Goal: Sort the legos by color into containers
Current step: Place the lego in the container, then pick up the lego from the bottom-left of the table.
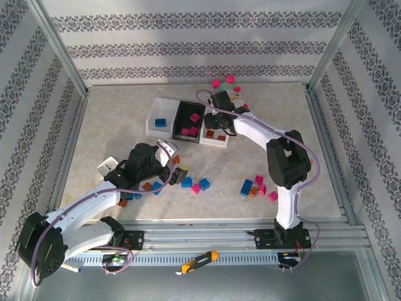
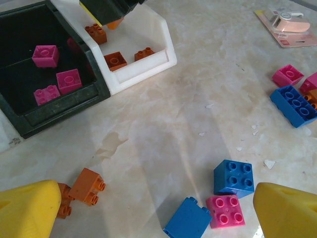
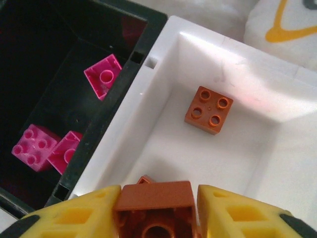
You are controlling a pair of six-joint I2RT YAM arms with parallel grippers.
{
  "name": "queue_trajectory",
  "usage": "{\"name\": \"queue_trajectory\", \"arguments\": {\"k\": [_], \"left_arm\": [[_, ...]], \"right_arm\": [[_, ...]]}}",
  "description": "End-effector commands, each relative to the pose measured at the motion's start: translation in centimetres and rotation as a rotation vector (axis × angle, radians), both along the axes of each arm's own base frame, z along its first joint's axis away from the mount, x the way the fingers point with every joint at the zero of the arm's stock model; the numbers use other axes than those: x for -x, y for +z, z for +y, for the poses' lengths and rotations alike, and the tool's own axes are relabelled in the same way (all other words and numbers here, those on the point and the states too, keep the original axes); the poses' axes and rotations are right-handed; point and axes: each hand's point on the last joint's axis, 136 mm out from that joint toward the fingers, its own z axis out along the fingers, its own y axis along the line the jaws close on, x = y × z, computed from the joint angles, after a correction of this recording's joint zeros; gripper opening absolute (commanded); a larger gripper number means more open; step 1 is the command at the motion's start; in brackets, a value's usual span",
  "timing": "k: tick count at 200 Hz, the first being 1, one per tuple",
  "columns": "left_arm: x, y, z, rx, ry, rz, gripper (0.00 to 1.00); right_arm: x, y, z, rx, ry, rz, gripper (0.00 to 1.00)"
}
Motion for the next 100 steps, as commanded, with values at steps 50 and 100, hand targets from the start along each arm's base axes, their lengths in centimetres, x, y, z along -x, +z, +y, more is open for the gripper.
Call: {"name": "queue_trajectory", "arguments": {"k": [50, 100], "left_arm": [[-1.8, 0.5, 0.8, 0.084, 0.189, 0.062, 0.99], [-3.6, -1.6, 4.4, 0.006, 0.522, 0.259, 0.99]], "right_arm": [[1.3, 7.8, 0.2, -0.072, 0.084, -0.157, 0.86], [6.1, 11.1, -0.3, -0.144, 0.173, -0.210, 0.90]]}}
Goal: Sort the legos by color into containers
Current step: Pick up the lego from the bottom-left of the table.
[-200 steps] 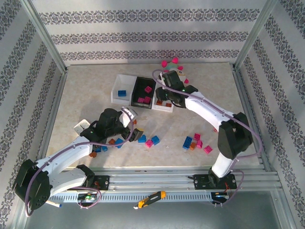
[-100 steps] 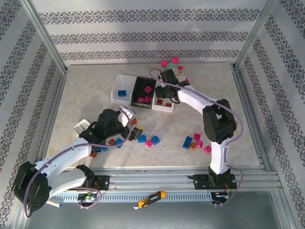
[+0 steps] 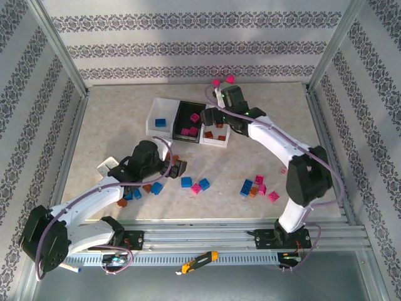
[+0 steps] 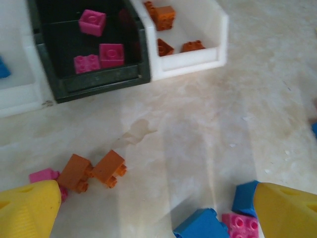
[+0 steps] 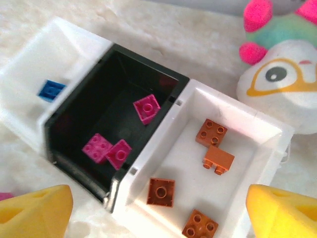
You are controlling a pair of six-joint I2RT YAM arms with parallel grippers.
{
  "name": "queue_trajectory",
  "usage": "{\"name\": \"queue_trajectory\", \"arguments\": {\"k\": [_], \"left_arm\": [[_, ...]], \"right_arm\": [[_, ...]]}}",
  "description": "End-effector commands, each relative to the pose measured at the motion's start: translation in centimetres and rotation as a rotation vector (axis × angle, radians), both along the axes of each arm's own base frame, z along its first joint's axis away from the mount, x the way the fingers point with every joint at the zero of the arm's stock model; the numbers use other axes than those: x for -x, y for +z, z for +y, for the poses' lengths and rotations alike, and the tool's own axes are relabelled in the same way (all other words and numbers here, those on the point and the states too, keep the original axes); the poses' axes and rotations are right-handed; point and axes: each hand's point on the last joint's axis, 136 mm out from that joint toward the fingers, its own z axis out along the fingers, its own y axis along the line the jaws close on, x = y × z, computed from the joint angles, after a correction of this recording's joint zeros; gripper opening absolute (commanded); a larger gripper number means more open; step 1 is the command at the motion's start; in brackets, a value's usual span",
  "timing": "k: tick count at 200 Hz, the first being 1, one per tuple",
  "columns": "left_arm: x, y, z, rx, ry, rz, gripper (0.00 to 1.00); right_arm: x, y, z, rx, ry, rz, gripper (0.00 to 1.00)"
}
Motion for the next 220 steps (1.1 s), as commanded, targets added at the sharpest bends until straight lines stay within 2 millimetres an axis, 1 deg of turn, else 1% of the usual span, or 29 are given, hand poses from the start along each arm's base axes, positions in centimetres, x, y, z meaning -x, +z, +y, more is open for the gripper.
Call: {"name": "queue_trajectory", "arguments": {"k": [1, 38, 50, 73, 89, 102, 125, 135, 159, 172, 195, 206, 220], "left_arm": [[-0.9, -0.5, 2.4, -0.023, 0.234, 0.118, 0.99], [-1.5, -2.5, 4.9, -0.109, 0.472, 0.294, 0.99], [-1.6, -3.2, 5.7, -0.132, 0.540, 0.356, 0.99], [-1.8, -4.7, 6.9, -0.150, 0.656, 0.474, 1.00], [-2.1, -5.5, 6.2, -0.142, 0.636, 0.535, 0.99], [-1.6, -6.0, 6.2, -0.175, 0.629, 0.581, 0.98], [0.7, -6.7, 7.3, -0.247, 0.690, 0.702, 0.97], [1.8, -6.9, 7.1, -0.248, 0.685, 0.761, 0.97], [5.1, -7.3, 6.8, -0.245, 0.676, 0.887, 0.96], [6.5, -7.2, 6.7, -0.249, 0.668, 0.884, 0.95], [8.6, -7.9, 7.1, -0.250, 0.668, 0.886, 0.93], [9.2, -8.1, 7.7, -0.256, 0.689, 0.877, 0.93], [9.5, -8.1, 8.9, -0.266, 0.739, 0.841, 0.93]], "right_arm": [[2.5, 1.4, 0.1, -0.037, 0.071, -0.030, 0.90], [5.7, 1.2, -0.2, -0.042, 0.118, -0.020, 0.91], [6.4, 0.9, -0.4, -0.040, 0.120, -0.012, 0.91], [7.0, 0.6, -0.7, -0.047, 0.110, 0.000, 0.91], [7.1, 0.4, -0.8, -0.055, 0.099, 0.006, 0.91], [7.1, 0.4, -0.6, -0.058, 0.099, 0.006, 0.91], [7.0, 0.5, -0.5, -0.056, 0.103, 0.002, 0.92], [6.9, 0.5, -0.4, -0.053, 0.105, 0.000, 0.92], [6.7, 0.4, -0.2, -0.052, 0.115, 0.003, 0.92], [6.5, 0.3, 0.0, -0.054, 0.121, 0.007, 0.92], [6.4, 0.1, 0.6, -0.068, 0.140, 0.019, 0.92], [6.3, 0.1, 0.9, -0.073, 0.149, 0.023, 0.92], [6.3, 0.0, 1.2, -0.078, 0.157, 0.029, 0.92]]}}
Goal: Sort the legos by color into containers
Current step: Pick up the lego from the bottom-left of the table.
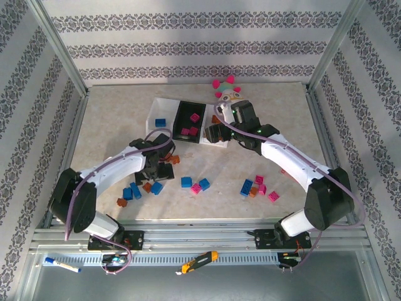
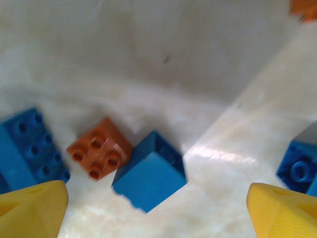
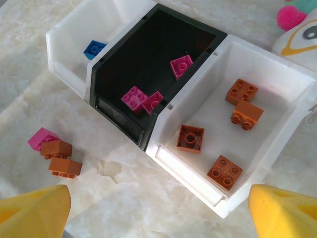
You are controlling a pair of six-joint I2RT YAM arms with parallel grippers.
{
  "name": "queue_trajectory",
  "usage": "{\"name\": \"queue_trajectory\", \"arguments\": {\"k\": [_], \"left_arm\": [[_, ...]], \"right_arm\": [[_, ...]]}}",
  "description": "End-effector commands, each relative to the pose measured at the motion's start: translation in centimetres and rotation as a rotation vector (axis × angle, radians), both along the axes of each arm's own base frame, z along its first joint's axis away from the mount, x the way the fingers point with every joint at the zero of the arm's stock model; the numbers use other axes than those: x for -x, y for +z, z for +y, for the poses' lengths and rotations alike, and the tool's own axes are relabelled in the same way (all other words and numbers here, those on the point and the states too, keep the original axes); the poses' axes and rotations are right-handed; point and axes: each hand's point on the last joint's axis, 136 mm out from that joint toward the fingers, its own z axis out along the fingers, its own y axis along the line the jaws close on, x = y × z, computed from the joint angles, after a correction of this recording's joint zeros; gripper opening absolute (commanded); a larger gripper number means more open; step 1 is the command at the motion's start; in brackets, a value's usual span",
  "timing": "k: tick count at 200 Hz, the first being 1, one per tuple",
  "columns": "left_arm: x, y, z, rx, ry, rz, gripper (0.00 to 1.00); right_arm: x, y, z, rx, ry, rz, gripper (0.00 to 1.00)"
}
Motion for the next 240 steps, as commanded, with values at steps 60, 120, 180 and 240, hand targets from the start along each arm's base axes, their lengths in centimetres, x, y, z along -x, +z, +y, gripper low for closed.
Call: {"name": "queue_trajectory", "arguments": {"k": [60, 120, 180, 240], "left_arm": [[3.7, -1.5, 4.6, -0.069, 0.274, 0.011, 0.75], [3.4, -3.6, 5.6, -0.017, 0.360, 0.023, 0.67], [1.7, -4.4, 6.4, -0.051, 0.346, 0.034, 0.55], [0.4, -4.0, 7.9, -0.048, 0.364, 0.007, 0.53]], "right_arm": [[-0.4, 1.2, 2.6, -0.059, 0.065, -0.004, 0.92], [-0.5, 1.1, 2.8, -0.064, 0.069, 0.002, 0.92], [-0.2, 0.6, 2.7, -0.067, 0.063, 0.019, 0.92], [0.2, 0.1, 2.7, -0.082, 0.048, 0.038, 0.92]]}}
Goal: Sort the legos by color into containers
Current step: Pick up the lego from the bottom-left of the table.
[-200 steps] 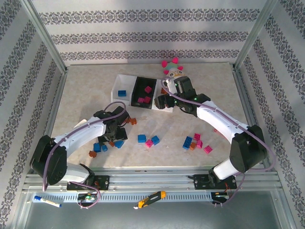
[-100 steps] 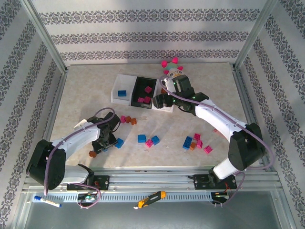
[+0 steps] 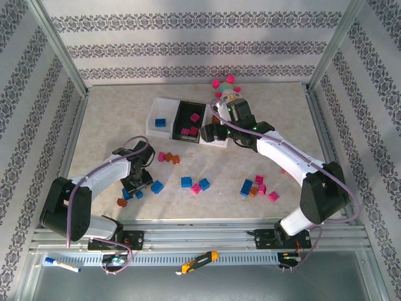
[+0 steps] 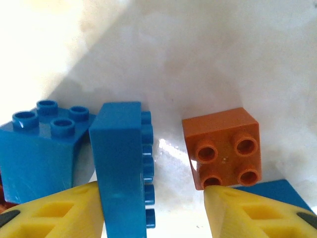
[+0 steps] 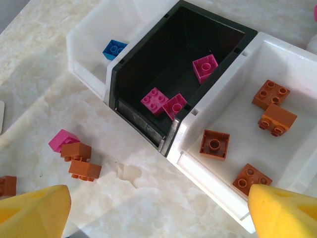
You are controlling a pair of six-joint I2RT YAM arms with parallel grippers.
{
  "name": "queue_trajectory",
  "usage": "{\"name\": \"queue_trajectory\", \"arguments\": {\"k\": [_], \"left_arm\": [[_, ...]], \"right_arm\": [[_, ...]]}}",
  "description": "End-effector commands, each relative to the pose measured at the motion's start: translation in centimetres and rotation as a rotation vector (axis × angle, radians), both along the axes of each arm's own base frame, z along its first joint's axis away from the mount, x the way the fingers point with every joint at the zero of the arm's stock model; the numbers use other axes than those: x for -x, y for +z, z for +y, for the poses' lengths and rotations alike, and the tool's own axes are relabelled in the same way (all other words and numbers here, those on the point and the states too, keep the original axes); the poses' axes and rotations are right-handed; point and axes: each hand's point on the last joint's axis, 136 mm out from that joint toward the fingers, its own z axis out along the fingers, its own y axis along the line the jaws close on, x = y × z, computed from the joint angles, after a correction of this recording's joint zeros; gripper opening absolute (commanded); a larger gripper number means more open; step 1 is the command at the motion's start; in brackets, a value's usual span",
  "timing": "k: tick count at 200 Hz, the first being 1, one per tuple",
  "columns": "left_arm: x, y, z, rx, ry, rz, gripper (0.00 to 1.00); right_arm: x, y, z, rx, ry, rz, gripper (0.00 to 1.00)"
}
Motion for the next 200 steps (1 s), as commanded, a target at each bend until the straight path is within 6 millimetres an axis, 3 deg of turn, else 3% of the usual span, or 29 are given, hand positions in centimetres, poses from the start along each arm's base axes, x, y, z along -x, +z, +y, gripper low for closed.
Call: {"name": "queue_trajectory", "arguments": {"k": [1, 45, 89, 127, 200], "left_arm": [[-1.3, -0.6, 1.6, -0.053, 0.006, -0.028, 0.52], [0.5, -0.5, 2.0, -0.037, 0.035, -0.010, 0.50], [1.1, 0.5, 1.0, 0.036, 0.030, -0.034, 0.44], [2.4, -0.1, 1.9, -0.010, 0.042, 0.019, 0.43], [1.3, -2.3, 1.6, -0.015, 0.027, 0.042, 0.39]], "right_arm": [[0.4, 0.3, 0.8, -0.030, 0.011, 0.000, 0.92], [0.3, 0.4, 0.9, -0.033, 0.005, -0.003, 0.92], [0.4, 0.2, 1.6, -0.047, 0.017, 0.008, 0.92], [0.3, 0.1, 2.2, -0.054, 0.023, 0.011, 0.92], [0.3, 0.1, 2.3, -0.053, 0.022, 0.009, 0.92]]}}
